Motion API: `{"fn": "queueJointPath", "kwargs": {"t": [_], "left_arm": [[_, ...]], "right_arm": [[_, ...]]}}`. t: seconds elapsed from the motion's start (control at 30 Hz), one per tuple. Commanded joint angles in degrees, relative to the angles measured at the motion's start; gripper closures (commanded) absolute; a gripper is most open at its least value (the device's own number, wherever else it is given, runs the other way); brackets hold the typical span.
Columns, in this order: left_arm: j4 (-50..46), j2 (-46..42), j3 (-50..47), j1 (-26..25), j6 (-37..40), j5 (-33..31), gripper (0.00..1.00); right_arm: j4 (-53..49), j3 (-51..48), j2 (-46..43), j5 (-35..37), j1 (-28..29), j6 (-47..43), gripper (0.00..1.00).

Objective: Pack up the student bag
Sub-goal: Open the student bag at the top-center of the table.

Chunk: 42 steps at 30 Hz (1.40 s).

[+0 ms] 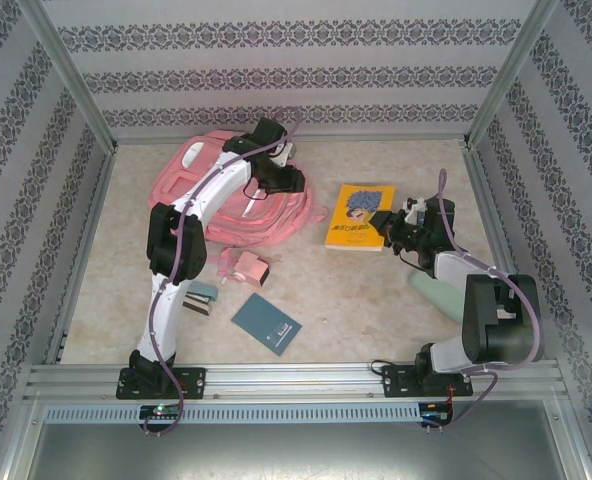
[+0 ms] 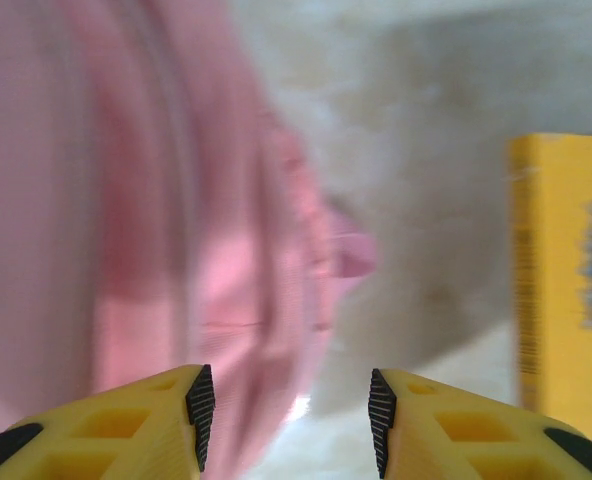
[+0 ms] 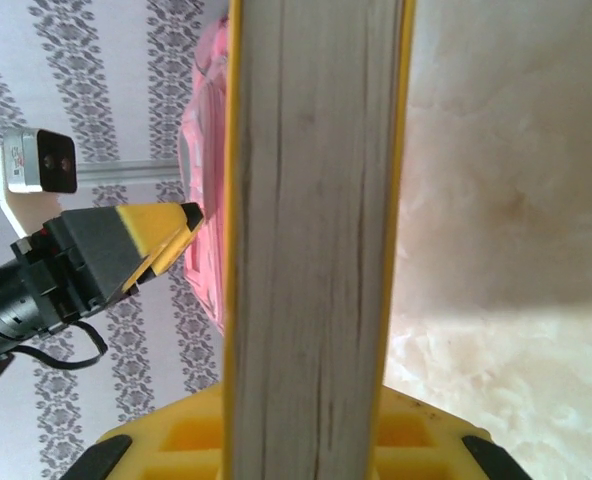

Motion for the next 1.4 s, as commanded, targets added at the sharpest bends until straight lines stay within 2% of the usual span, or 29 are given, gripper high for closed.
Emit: {"fn": "queueJointPath", "kwargs": {"t": [0.0, 0.27, 0.47, 0.63, 0.7, 0.8, 0.83, 0.87, 1.07, 1.37], "left_arm": [[-7.17, -0.35, 1.06, -0.74, 7.95, -15.03, 0.52], [-6.63, -0.78, -0.02, -3.24, 12.34, -27.02, 0.50], [-7.31, 2.22, 0.23, -3.73, 13.95, -27.84, 0.45], [-7.53, 3.80, 0.65, -3.70, 13.89, -29.58, 0.48], [-7.36, 4.03, 0.67, -3.66, 14.11, -30.27, 0.54], [-7.38, 4.36, 0.67, -3.68, 14.09, -30.78, 0.79], [-7.34, 4.11, 0.74, -3.65, 13.77, -30.77, 0.93], [-7.50, 3.68, 0.88, -3.60, 13.27, -30.86, 1.00], [-8.34, -2.48, 3.69, -3.43, 11.04, -27.43, 1.00], [-9.42, -10.45, 7.61, 1.68, 6.30, -13.92, 1.00]], "right_arm": [[-1.08, 2.19, -2.36, 0.48, 1.24, -4.01, 1.00], [-1.90, 2.02, -2.29, 1.21, 2.53, -4.43, 1.00], [-2.23, 2.70, -2.01, 1.27, 3.36, -4.55, 1.00], [-2.32, 3.38, -2.27, 1.06, 4.10, -4.61, 1.00], [-2.25, 3.59, -2.29, 1.16, 4.53, -4.46, 1.00], [-1.99, 3.94, -1.95, 1.57, 5.24, -4.24, 1.00], [-1.87, 4.08, -1.82, 1.66, 5.58, -4.09, 1.00], [-1.64, 4.27, -1.72, 1.75, 5.81, -3.94, 1.00], [-0.39, 6.17, -0.95, 3.41, 8.09, -2.92, 1.00], [5.85, 12.29, 4.66, 7.98, 14.32, -0.68, 1.00]]}}
